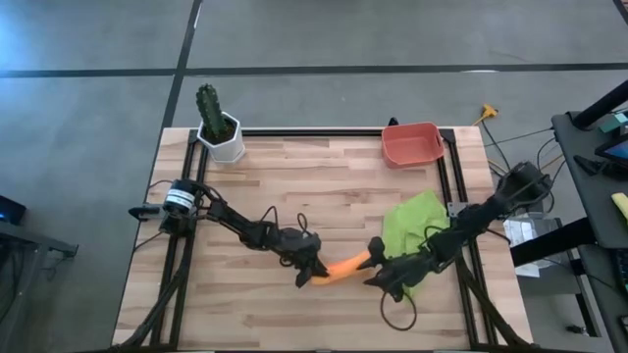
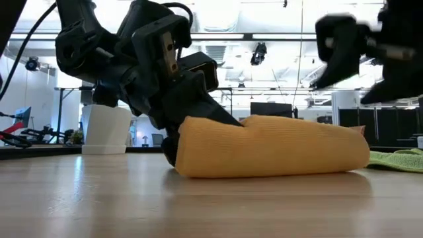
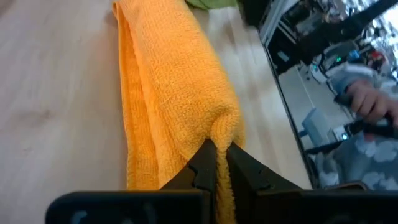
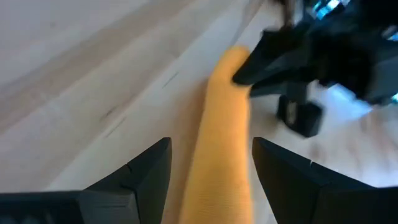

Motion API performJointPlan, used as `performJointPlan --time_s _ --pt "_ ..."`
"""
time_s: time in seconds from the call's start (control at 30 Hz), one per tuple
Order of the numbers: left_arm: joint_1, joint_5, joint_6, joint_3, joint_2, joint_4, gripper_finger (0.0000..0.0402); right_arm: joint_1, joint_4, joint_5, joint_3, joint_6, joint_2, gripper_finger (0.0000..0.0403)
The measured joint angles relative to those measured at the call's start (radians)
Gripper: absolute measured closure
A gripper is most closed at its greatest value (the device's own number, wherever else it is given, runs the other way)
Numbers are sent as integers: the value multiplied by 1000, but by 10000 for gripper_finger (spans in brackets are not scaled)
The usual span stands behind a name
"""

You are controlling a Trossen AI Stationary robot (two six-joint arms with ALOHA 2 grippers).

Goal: Roll microfiber towels into tight, uniform cylinder then place into a basket
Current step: Roll the orange microfiber cloth

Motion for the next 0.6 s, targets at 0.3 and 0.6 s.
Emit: performJointPlan --time_s 0.3,0.6 --pt "0 -12 -22 1 5 -13 400 -9 28 90 112 -66 222 183" --pt "-1 -13 -33 0 5 -3 400 -7 -27 163 208 -136 290 183"
